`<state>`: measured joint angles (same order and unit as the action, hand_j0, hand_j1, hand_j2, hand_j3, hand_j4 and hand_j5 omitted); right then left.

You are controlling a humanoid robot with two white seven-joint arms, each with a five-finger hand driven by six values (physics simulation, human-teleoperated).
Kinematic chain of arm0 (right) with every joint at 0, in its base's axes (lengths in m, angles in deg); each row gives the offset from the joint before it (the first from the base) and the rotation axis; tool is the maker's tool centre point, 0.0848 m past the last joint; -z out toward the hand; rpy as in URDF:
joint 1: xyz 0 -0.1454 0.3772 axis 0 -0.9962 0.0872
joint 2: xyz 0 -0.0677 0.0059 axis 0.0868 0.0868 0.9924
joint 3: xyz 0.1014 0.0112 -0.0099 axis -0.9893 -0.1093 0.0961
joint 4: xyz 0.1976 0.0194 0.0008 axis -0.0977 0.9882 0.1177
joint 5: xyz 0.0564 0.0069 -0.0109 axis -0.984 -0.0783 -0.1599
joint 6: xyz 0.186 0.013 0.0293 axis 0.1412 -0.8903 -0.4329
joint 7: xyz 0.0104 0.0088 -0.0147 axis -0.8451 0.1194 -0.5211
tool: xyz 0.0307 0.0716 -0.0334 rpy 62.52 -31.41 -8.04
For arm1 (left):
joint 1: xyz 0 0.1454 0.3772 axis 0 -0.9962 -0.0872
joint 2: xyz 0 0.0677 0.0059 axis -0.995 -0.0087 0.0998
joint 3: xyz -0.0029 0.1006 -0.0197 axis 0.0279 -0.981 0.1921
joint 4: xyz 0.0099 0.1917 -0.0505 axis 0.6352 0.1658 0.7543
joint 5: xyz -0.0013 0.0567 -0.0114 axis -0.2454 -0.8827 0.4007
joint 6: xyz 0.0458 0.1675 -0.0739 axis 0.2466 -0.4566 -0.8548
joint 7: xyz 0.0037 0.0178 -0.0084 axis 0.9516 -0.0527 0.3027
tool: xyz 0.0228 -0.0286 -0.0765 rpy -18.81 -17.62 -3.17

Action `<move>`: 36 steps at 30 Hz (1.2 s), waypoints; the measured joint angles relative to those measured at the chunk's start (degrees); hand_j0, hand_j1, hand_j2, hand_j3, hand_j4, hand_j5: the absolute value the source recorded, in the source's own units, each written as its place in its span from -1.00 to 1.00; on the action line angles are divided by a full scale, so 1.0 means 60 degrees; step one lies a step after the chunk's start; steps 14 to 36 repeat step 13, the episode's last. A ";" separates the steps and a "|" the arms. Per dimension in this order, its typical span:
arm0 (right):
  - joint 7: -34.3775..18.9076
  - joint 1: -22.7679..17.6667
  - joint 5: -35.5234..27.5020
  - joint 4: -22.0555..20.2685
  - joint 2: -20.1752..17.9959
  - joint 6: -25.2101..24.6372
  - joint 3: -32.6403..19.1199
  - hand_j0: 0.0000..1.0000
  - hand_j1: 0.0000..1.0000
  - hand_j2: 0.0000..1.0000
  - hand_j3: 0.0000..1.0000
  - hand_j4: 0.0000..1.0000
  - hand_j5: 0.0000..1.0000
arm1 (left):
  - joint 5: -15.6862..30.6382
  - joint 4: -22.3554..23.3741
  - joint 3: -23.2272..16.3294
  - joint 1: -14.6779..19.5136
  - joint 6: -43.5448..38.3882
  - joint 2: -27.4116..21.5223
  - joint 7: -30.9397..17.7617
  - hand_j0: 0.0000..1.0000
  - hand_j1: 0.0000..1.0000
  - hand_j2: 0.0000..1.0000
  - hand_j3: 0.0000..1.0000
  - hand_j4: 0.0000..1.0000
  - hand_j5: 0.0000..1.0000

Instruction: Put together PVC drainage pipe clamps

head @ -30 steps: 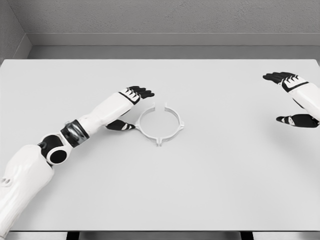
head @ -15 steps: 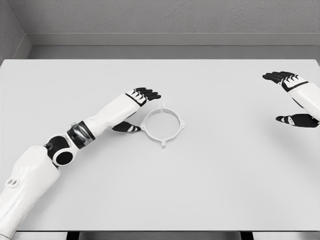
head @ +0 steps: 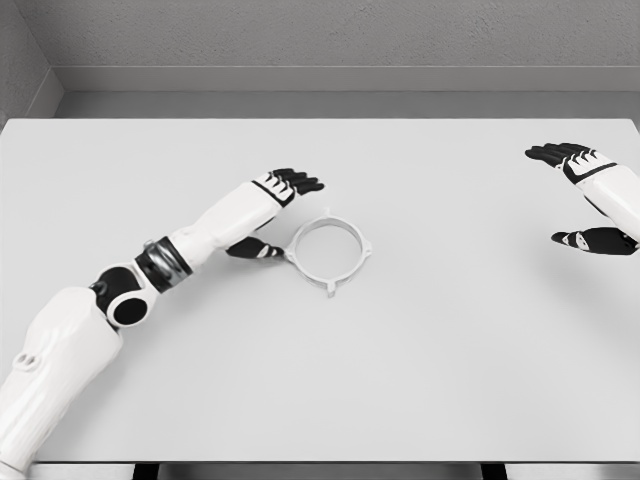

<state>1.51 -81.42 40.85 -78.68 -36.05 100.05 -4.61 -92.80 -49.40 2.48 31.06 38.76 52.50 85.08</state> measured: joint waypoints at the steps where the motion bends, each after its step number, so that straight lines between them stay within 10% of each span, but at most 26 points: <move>1: 0.0000 0.0000 0.0000 -0.0002 0.0000 0.0000 0.0000 1.00 1.00 1.00 1.00 1.00 1.00 | 0.0011 0.0015 0.0049 0.0175 0.0000 -0.0169 0.0000 1.00 1.00 1.00 1.00 1.00 1.00; 13: 0.0002 0.0000 -0.0012 -0.0009 0.0012 0.0000 -0.0001 1.00 1.00 1.00 1.00 1.00 1.00 | 0.0079 0.0441 0.2273 -0.0425 0.0000 -0.3376 0.0012 1.00 1.00 1.00 1.00 1.00 1.00; 36: 0.0002 0.0000 -0.0012 -0.0009 0.0012 0.0000 -0.0001 1.00 1.00 1.00 1.00 1.00 1.00 | 0.0079 0.0441 0.2273 -0.0425 0.0000 -0.3376 0.0012 1.00 1.00 1.00 1.00 1.00 1.00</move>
